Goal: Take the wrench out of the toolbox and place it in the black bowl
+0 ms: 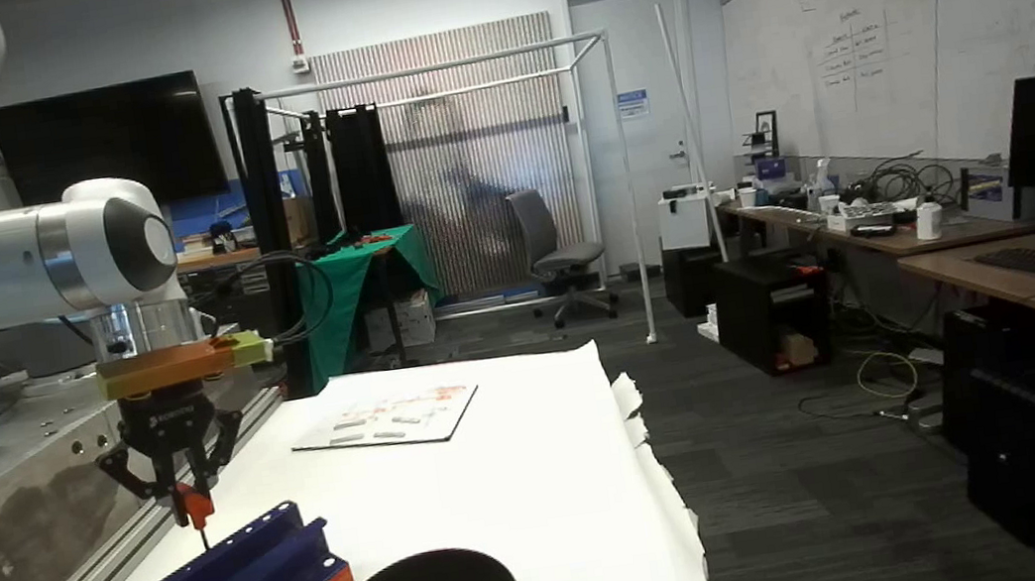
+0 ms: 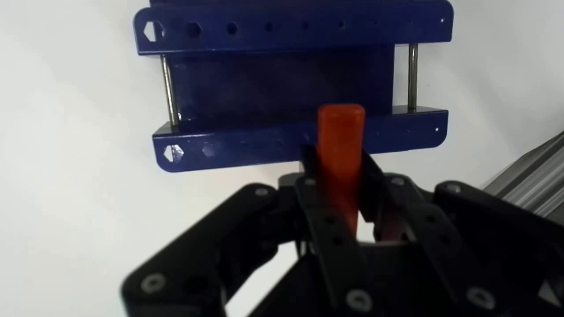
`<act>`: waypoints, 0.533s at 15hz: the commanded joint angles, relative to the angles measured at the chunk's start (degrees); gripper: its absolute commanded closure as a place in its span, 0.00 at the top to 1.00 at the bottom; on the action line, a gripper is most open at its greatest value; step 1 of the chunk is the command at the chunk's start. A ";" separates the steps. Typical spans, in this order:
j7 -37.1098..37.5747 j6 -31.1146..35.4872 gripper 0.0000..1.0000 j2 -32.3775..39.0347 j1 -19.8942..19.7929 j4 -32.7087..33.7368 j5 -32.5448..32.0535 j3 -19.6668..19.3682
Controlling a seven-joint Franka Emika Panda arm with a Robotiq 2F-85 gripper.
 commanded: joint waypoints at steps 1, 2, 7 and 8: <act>1.69 -1.56 0.15 -1.13 0.26 0.67 -0.46 0.33; 1.77 -1.74 0.15 -1.76 0.35 0.60 -0.67 0.40; 2.15 -5.48 0.15 -6.71 1.05 0.67 -1.30 0.97; 2.49 -6.25 0.15 -8.15 1.25 0.69 -1.36 1.07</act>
